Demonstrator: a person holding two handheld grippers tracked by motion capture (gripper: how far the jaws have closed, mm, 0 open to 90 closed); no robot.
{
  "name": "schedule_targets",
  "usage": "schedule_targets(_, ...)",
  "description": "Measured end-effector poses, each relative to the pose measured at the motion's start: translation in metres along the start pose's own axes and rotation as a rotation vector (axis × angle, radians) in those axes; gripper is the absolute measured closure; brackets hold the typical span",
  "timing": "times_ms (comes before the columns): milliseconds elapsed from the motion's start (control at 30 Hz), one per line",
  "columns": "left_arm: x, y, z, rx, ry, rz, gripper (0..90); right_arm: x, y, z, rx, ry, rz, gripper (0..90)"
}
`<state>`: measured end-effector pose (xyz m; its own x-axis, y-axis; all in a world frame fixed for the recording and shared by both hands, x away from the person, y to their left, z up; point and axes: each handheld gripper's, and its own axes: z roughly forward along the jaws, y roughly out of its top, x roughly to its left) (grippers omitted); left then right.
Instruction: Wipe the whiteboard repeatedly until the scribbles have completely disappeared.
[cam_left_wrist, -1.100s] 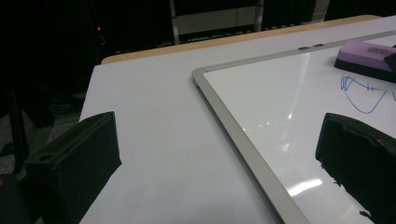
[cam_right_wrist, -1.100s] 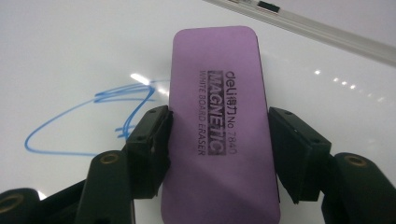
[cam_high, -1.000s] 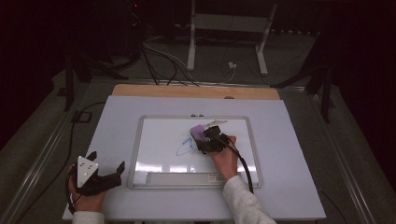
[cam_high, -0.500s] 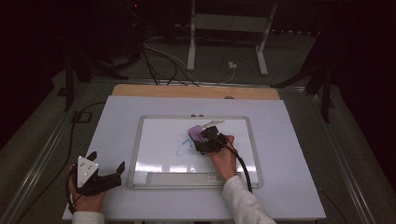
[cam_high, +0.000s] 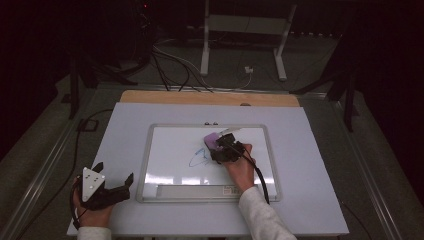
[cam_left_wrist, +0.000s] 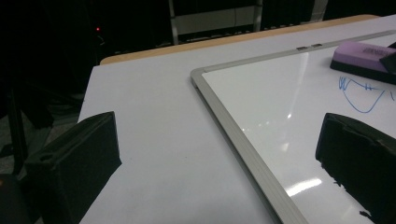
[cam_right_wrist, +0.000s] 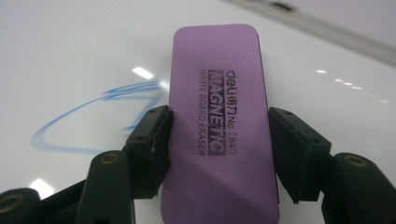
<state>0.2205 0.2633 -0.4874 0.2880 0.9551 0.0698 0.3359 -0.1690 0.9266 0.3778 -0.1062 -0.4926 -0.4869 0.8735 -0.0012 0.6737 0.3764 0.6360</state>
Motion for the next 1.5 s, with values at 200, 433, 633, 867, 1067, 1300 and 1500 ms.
schedule_targets(200, -0.001, 0.0, 0.002, 0.007, -0.005, 0.004, 0.6, 0.007, -0.003, -0.001, 0.002, 0.09, -0.014, 41.0)
schedule_targets(433, 0.0, 0.0, 0.0, 0.001, -0.001, -0.002, 0.6, 0.002, -0.001, -0.001, 0.002, 0.029, -0.005, 41.0)
schedule_targets(633, -0.001, -0.001, 0.002, 0.008, -0.006, 0.003, 0.6, 0.011, -0.003, -0.002, 0.02, 0.119, -0.026, 41.0)
schedule_targets(867, 0.0, 0.0, 0.001, 0.002, -0.004, 0.0, 0.6, 0.011, -0.001, -0.001, 0.017, 0.067, -0.033, 41.1)
schedule_targets(1067, 0.0, -0.001, 0.002, 0.006, -0.006, 0.0, 0.6, 0.018, -0.002, -0.003, 0.018, 0.072, -0.055, 41.2)
schedule_targets(1300, 0.0, -0.001, 0.001, 0.004, -0.004, -0.001, 0.6, 0.014, -0.001, -0.001, 0.011, 0.05, -0.035, 41.2)
schedule_targets(1500, 0.0, -0.001, 0.002, 0.008, -0.006, -0.002, 0.6, 0.023, -0.003, -0.003, 0.019, 0.132, -0.065, 41.1)
